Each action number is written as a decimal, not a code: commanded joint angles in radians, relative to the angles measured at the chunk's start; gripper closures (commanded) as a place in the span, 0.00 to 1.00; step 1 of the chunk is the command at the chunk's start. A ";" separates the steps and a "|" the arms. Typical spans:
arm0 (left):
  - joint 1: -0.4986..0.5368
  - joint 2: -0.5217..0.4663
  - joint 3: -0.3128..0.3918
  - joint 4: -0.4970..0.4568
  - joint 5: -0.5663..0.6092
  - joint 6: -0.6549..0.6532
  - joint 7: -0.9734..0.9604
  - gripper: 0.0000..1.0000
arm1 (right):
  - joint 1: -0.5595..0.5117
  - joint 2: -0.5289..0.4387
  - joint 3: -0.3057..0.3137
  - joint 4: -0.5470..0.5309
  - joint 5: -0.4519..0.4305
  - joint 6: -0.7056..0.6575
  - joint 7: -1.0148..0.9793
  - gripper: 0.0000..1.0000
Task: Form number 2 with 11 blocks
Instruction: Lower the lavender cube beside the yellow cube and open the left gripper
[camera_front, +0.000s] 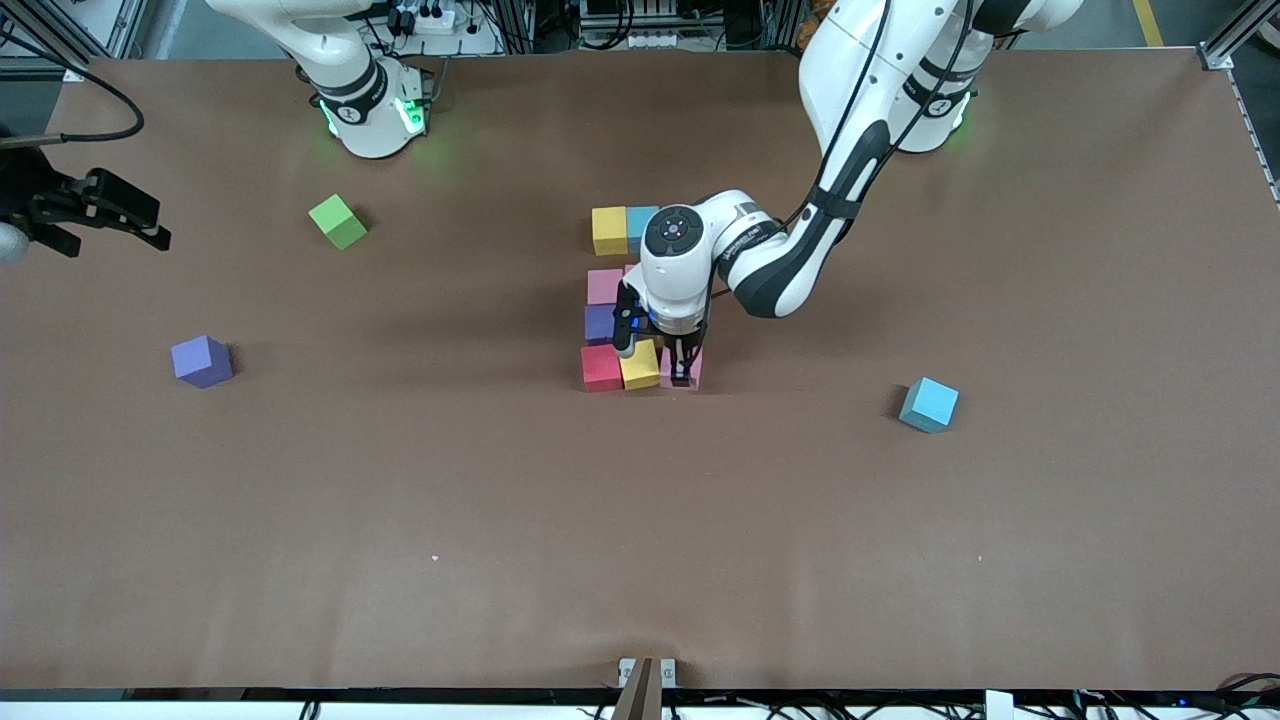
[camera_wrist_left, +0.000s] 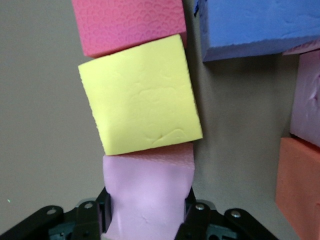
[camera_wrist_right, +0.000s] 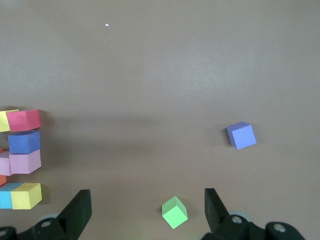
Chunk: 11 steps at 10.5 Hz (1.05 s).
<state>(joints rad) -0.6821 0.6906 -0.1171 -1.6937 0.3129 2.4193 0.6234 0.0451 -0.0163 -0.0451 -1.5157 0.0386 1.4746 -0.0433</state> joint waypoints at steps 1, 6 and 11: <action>0.009 0.086 -0.004 0.051 0.009 0.054 -0.037 0.00 | -0.017 -0.005 0.011 -0.001 -0.008 -0.011 -0.009 0.00; 0.035 0.011 -0.007 0.040 -0.020 0.005 -0.148 0.00 | -0.024 -0.004 0.010 -0.003 -0.008 -0.011 -0.010 0.00; 0.038 -0.149 -0.009 -0.041 -0.063 -0.091 -0.139 0.00 | -0.024 -0.004 0.010 -0.001 -0.009 -0.010 -0.010 0.00</action>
<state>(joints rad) -0.6511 0.6156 -0.1188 -1.6709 0.2812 2.3471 0.4837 0.0410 -0.0162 -0.0473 -1.5164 0.0380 1.4704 -0.0433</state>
